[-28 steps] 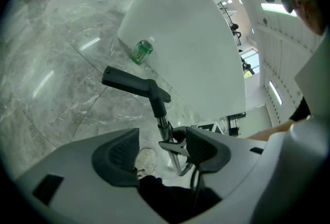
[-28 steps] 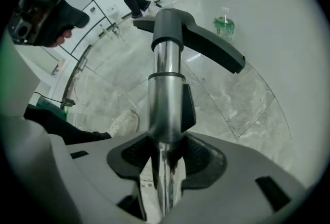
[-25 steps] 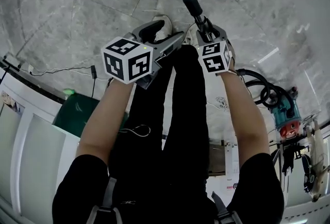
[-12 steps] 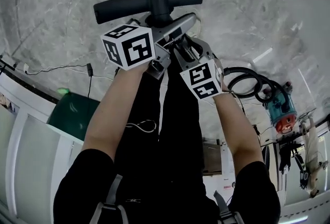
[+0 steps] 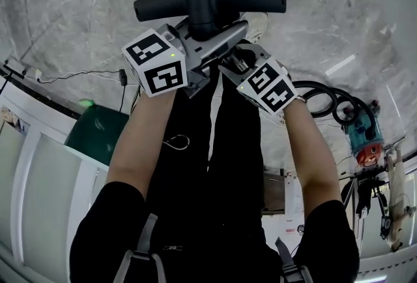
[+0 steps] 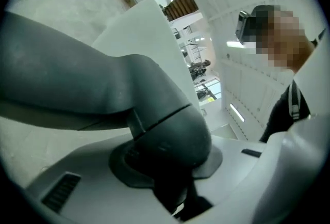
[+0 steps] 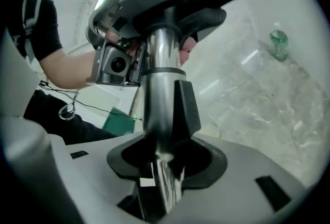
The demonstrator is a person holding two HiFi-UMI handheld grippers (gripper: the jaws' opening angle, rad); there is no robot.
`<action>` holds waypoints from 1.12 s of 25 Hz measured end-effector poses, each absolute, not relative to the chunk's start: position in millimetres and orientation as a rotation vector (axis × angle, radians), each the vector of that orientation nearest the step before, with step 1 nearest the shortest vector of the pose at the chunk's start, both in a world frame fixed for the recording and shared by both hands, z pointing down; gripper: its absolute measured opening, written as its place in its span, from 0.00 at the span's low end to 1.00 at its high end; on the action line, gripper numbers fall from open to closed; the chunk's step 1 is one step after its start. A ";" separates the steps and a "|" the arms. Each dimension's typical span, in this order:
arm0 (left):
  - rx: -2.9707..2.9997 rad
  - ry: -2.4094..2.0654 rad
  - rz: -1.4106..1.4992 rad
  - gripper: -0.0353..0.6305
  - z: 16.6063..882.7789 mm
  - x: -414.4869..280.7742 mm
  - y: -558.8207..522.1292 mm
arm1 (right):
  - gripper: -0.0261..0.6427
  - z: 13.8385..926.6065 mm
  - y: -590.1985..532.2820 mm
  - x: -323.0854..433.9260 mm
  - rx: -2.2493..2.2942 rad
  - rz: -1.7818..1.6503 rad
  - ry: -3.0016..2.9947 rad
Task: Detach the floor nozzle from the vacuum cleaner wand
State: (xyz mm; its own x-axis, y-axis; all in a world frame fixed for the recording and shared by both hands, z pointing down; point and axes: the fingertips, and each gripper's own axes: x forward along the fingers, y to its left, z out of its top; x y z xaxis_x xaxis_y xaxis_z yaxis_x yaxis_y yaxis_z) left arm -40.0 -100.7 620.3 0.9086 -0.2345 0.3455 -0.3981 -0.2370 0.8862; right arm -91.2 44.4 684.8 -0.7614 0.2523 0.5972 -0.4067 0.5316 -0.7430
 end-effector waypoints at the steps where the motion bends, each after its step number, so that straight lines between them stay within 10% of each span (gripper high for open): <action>1: 1.857 -0.437 0.139 0.25 610.3 -36.4 -99.1 | 0.32 680.6 45.8 -98.0 0.063 1.311 -2.142; 16: 1.750 -0.744 0.131 0.19 627.9 -89.4 -141.1 | 0.20 694.3 -2.0 -146.7 0.487 1.126 -2.111; 28: 1.594 -0.301 -0.426 0.16 551.8 -77.9 -122.7 | 0.19 526.2 58.5 -136.9 -1.122 2.205 -2.047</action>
